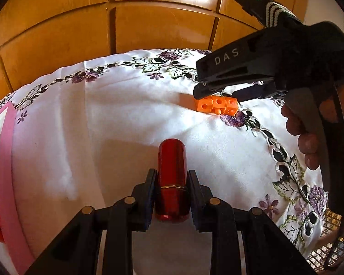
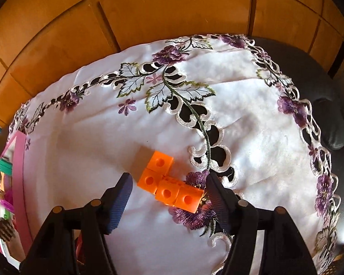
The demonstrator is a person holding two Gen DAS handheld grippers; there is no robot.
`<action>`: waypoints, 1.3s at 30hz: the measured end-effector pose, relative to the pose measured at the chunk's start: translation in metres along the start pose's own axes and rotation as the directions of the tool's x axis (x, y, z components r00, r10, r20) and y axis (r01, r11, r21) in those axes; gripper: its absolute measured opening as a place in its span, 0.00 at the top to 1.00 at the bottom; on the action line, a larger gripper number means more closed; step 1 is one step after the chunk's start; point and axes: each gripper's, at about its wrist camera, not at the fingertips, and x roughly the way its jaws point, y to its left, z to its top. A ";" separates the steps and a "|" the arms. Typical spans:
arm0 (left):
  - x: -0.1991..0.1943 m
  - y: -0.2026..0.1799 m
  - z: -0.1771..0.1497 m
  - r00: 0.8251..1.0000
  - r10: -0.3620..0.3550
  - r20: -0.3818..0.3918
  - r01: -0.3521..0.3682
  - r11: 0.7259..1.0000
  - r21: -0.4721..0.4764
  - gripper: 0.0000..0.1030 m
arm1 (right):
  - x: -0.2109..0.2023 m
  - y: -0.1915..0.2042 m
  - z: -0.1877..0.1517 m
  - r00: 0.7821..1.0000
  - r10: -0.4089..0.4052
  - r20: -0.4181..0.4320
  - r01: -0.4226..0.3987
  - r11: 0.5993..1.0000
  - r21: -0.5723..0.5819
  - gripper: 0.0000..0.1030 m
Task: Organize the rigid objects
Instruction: 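Grasp the red cylinder with the left tool while the right tool grasps the orange cube stack, then carry the red cylinder into the tray beside the brush, open left tool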
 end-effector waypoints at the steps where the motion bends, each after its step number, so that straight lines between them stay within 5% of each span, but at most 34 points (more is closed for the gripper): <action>1: 0.000 0.000 0.000 1.000 -0.001 0.001 0.001 1.000 -0.001 0.74 | 0.000 0.002 0.000 1.000 -0.008 0.002 0.008 1.000 -0.012 0.35; 10: -0.001 0.001 -0.001 1.000 -0.006 0.009 0.006 1.000 -0.007 0.74 | 0.008 0.015 -0.001 0.999 -0.052 -0.003 0.051 0.993 -0.109 0.36; 11: -0.001 0.001 -0.001 1.000 -0.006 0.009 0.006 1.000 -0.007 0.74 | 0.010 0.017 -0.002 0.998 -0.062 -0.010 0.060 0.990 -0.127 0.42; 13: -0.001 0.001 -0.001 1.000 -0.007 0.009 0.007 1.000 -0.007 0.74 | 0.015 0.021 -0.006 0.996 -0.090 -0.030 0.084 0.983 -0.161 0.71; 14: -0.001 0.001 -0.001 1.000 -0.008 0.009 0.008 1.000 -0.007 0.74 | 0.016 0.022 -0.007 0.994 -0.108 -0.033 0.100 0.980 -0.170 0.74; 27: -0.001 0.001 -0.001 1.000 -0.002 0.013 0.002 1.000 -0.004 0.74 | 0.020 0.011 -0.006 0.998 -0.034 -0.055 0.028 0.994 -0.110 0.73; 39: -0.006 0.001 0.001 1.000 0.002 -0.001 -0.002 1.000 -0.025 0.74 | 0.020 0.025 -0.010 0.996 -0.087 -0.024 0.081 0.976 -0.204 0.73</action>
